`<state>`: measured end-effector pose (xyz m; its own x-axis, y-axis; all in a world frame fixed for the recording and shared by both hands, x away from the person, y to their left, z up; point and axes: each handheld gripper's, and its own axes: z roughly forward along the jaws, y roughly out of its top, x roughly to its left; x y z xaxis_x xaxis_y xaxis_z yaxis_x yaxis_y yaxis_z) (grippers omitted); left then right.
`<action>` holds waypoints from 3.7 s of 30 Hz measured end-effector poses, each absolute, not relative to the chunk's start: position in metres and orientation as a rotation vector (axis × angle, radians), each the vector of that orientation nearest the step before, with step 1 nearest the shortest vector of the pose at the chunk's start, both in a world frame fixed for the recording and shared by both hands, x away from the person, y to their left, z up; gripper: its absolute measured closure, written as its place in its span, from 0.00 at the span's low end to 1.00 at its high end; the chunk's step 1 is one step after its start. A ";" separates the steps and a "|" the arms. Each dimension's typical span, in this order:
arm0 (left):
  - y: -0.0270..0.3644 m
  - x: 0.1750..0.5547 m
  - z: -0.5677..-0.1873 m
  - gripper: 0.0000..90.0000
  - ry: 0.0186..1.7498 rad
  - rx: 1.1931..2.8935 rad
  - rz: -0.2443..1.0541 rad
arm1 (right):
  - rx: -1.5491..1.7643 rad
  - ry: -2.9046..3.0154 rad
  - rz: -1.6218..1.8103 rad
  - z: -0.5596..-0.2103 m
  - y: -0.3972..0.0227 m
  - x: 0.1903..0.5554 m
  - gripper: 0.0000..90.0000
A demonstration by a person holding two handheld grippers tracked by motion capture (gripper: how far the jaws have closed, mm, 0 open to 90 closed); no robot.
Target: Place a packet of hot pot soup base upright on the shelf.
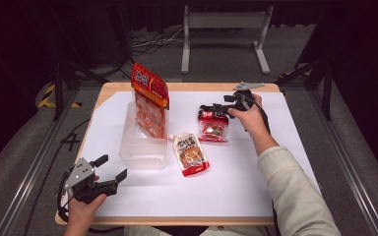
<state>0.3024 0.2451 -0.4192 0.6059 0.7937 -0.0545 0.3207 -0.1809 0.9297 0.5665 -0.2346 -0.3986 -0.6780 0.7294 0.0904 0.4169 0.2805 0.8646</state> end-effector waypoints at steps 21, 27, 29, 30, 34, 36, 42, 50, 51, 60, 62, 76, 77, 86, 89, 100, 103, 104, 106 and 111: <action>0.245 0.301 -0.419 0.19 0.911 1.769 0.550 | 1.207 2.302 1.261 -0.430 -0.232 0.578 0.27; 0.245 0.301 -0.420 0.19 0.909 1.768 0.548 | 1.257 2.329 1.235 -0.439 -0.232 0.580 0.25; 0.245 0.302 -0.420 0.19 0.910 1.766 0.549 | 1.263 2.329 1.244 -0.441 -0.232 0.580 0.25; 0.245 0.302 -0.420 0.19 0.910 1.766 0.548 | 1.263 2.328 1.243 -0.441 -0.231 0.580 0.25; 0.245 0.301 -0.420 0.19 0.910 1.768 0.550 | 1.277 2.325 1.255 -0.442 -0.230 0.581 0.25; 0.245 0.301 -0.419 0.19 0.911 1.770 0.551 | 1.297 2.322 1.258 -0.443 -0.229 0.581 0.25; 0.245 0.302 -0.420 0.19 0.911 1.768 0.551 | 1.287 2.326 1.278 -0.445 -0.225 0.581 0.32; 0.245 0.301 -0.420 0.19 0.911 1.766 0.553 | 1.267 2.344 1.226 -0.443 -0.222 0.579 0.50; 0.245 0.301 -0.420 0.19 0.911 1.766 0.553 | 1.260 2.345 1.213 -0.443 -0.222 0.579 0.54; 0.245 0.302 -0.419 0.19 0.911 1.770 0.556 | 1.199 2.374 1.143 -0.436 -0.223 0.574 0.84; 0.244 0.301 -0.419 0.19 0.909 1.772 0.557 | 1.173 2.383 1.116 -0.434 -0.221 0.573 0.86; 0.244 0.303 -0.419 0.19 0.907 1.771 0.555 | 1.083 2.363 1.160 -0.405 -0.223 0.558 0.90; 0.245 0.303 -0.419 0.19 0.908 1.770 0.555 | 1.079 2.361 1.174 -0.402 -0.223 0.556 0.91; 0.244 0.303 -0.419 0.19 0.908 1.766 0.555 | 0.993 2.354 1.285 -0.374 -0.225 0.538 0.93; 0.244 0.303 -0.419 0.19 0.912 1.766 0.552 | 0.958 2.357 1.328 -0.365 -0.224 0.529 0.94; 0.244 0.303 -0.419 0.19 0.912 1.764 0.554 | 0.815 2.323 1.436 -0.338 -0.220 0.505 0.95; 0.244 0.303 -0.419 0.19 0.909 1.764 0.556 | 0.776 2.323 1.461 -0.333 -0.220 0.500 0.95; 0.244 0.303 -0.419 0.19 0.910 1.765 0.557 | 0.758 2.325 1.458 -0.332 -0.220 0.497 0.95; 0.244 0.303 -0.419 0.19 0.911 1.764 0.555 | 0.727 2.329 1.452 -0.329 -0.219 0.493 0.95; 0.243 0.302 -0.418 0.19 0.909 1.768 0.557 | 0.674 2.328 1.475 -0.321 -0.219 0.484 0.95</action>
<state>0.3024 0.2433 -0.4184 0.6068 0.7935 -0.0474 0.3184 -0.1879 0.9292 0.4843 -0.2195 -0.3205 -0.8438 0.5367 -0.0043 0.2253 0.3614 0.9048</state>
